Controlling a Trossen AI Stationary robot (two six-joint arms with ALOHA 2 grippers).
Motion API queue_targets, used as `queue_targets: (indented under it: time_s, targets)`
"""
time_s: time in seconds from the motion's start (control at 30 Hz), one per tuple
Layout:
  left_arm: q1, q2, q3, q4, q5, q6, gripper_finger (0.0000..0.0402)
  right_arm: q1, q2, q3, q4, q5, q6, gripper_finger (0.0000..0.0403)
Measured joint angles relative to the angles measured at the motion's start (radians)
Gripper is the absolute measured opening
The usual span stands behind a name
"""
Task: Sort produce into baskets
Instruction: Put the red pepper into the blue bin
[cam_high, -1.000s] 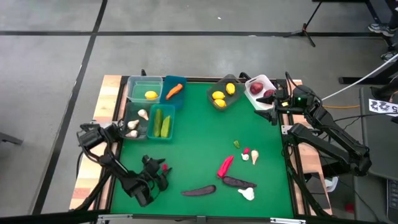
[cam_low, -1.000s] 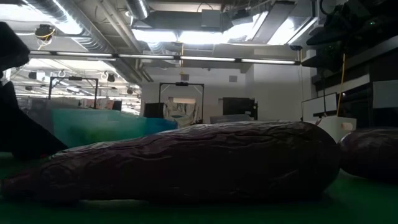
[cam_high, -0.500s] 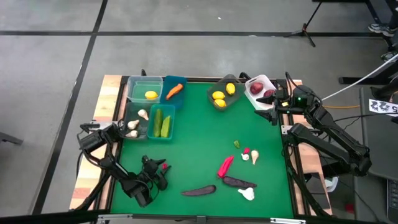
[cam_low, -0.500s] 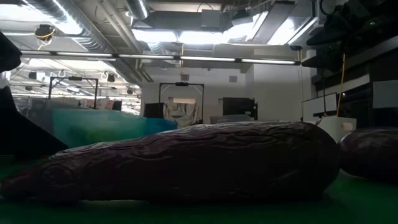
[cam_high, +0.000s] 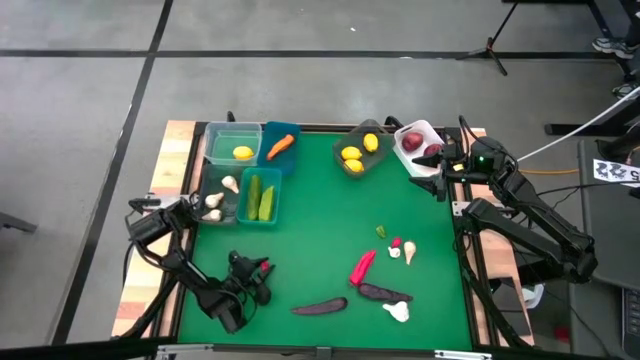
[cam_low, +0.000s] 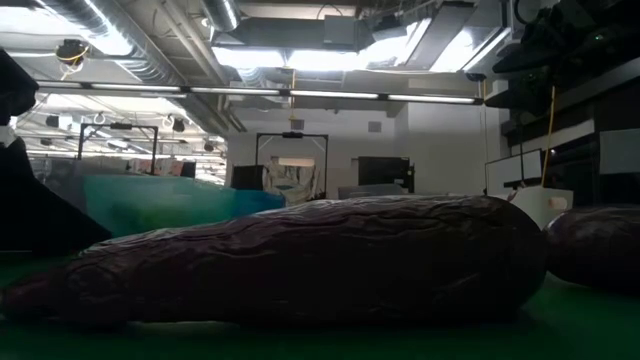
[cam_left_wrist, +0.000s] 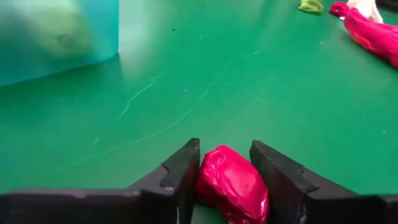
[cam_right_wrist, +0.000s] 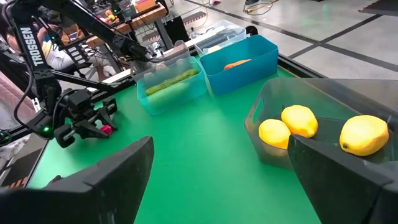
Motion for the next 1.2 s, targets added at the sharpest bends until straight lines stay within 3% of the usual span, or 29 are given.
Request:
queue_targets:
  time_s: [0.23, 0.6, 0.73, 0.87, 1.07, 1.2]
  targets:
    - [0.036, -0.078, 0.022, -0.029, 0.043, -0.044, 0.0135, 0.0, 0.0, 0.0, 0.0, 0.0, 0.0, 0.0369]
    - [0.256, -0.293, 0.022, -0.046, -0.01, 0.154, 0.0135, 0.0, 0.0, 0.0, 0.0, 0.0, 0.0, 0.0369]
    - [0.377, -0.356, 0.021, 0.021, -0.014, 0.342, 0.0135, 0.0, 0.0, 0.0, 0.0, 0.0, 0.0, 0.0369]
    - [0.504, -0.39, 0.021, 0.168, 0.0, 0.642, 0.0135, 0.0, 0.0, 0.0, 0.0, 0.0, 0.0, 0.0369]
    - [0.689, -0.419, 0.02, 0.429, 0.133, 1.139, 0.0135, 0.0, 0.0, 0.0, 0.0, 0.0, 0.0, 0.0369]
    - [0.798, -0.482, 0.02, 0.439, 0.145, 1.268, 0.0135, 0.0, 0.0, 0.0, 0.0, 0.0, 0.0, 0.0369]
